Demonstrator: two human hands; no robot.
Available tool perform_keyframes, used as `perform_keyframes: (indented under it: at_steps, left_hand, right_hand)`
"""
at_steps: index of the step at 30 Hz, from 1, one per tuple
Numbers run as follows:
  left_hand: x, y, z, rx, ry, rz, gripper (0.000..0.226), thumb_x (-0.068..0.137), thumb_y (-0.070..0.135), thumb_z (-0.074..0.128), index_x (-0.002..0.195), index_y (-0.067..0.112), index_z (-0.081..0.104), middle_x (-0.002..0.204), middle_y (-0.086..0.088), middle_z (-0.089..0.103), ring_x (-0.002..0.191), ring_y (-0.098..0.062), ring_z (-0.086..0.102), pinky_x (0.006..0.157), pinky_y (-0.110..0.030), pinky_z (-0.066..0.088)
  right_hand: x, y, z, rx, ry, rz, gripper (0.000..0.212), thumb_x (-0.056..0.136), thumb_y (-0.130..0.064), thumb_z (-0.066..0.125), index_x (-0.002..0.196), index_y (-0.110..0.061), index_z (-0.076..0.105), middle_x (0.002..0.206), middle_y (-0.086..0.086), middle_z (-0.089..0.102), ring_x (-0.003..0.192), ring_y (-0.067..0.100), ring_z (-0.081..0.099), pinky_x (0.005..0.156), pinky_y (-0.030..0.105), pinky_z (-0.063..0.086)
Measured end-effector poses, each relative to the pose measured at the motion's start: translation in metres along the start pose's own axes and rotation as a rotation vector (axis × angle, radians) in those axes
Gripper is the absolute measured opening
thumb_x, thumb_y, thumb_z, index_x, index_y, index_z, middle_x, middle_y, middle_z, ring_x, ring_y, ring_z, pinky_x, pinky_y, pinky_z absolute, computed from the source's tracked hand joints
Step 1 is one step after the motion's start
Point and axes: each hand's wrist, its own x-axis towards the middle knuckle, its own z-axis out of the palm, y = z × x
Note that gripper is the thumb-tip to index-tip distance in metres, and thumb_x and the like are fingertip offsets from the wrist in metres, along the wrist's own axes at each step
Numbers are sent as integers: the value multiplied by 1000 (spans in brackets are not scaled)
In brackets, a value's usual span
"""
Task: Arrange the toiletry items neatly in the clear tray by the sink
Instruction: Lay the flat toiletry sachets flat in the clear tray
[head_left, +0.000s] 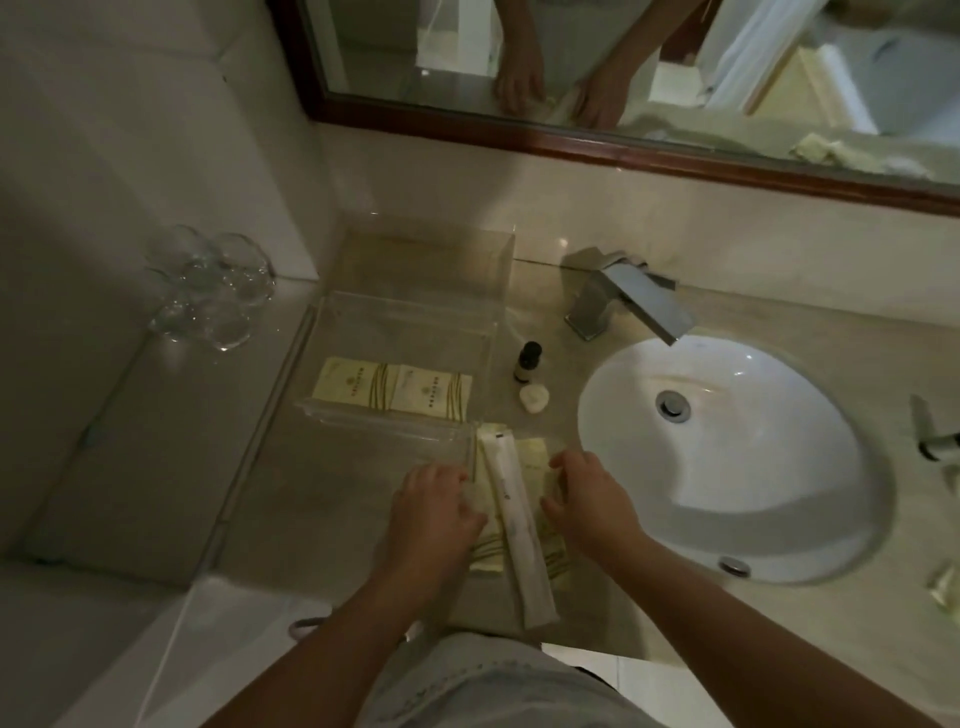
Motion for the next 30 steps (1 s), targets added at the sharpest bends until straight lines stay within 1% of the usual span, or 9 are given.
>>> perform_keyframes:
  at_steps: [3,9,11,15,17,19,21,26,30]
  left_hand:
    - [-1,9,5,71,-22,-86,61,73,48,66,126,21,50,127,-1,51,116,-21,44,97,-35,38]
    - [2,37,26,245,-11,-191,52,74,43,66,115,16,50,121,-7,55,113,-26,47,92,-38,39]
    - [4,43,30,259,-13,-241,51,74,42,67,114,15,51,120,-7,58,113,-27,48,93,-39,38]
    - [10,47,31,235,-50,-326,41,78,40,66,111,17,55,118,-6,61,115,-29,48,93,-42,37]
    - [17,49,26,237,-126,-381,34,82,38,63,110,19,58,120,-5,61,118,-29,45,96,-42,35]
    - [23,52,19,236,-205,-436,32,84,41,60,110,22,60,121,-4,60,119,-29,43,98,-42,33]
    - [28,51,14,204,-240,-485,31,84,38,57,110,22,60,123,-3,59,121,-28,41,102,-44,29]
    - [27,50,-5,106,-162,-490,26,79,30,58,103,23,66,119,-1,60,121,-30,40,104,-47,24]
    - [20,55,-16,-139,-108,-505,27,71,40,64,95,30,71,111,2,65,116,-29,48,103,-40,32]
  right_hand:
    - [4,-6,4,-51,19,48,49,80,-38,70,121,-20,50,114,4,51,102,24,57,78,32,46]
    - [13,-20,14,-151,64,8,31,84,-21,59,111,-11,50,111,8,57,99,25,59,74,30,42]
    - [13,-24,9,-145,11,8,35,81,-21,65,110,-10,49,106,6,57,94,22,59,70,26,39]
    - [21,-16,13,26,-46,31,32,71,-27,71,96,-18,53,89,-2,61,73,12,60,59,26,48]
    - [24,-10,15,102,-100,32,29,66,-30,69,90,-23,54,84,-5,62,72,12,63,59,28,53]
    - [21,-7,7,181,-127,64,28,73,-30,71,89,-23,50,83,-5,57,77,15,60,61,27,47]
    - [19,1,-4,229,-112,70,14,83,-29,64,86,-19,54,80,-4,59,76,16,60,64,31,49]
    - [24,23,-28,332,-72,70,5,88,-21,61,86,-17,61,81,0,62,70,12,58,58,25,45]
    - [26,26,-48,537,-79,79,8,91,-19,60,95,-17,68,87,1,70,80,17,69,66,30,56]
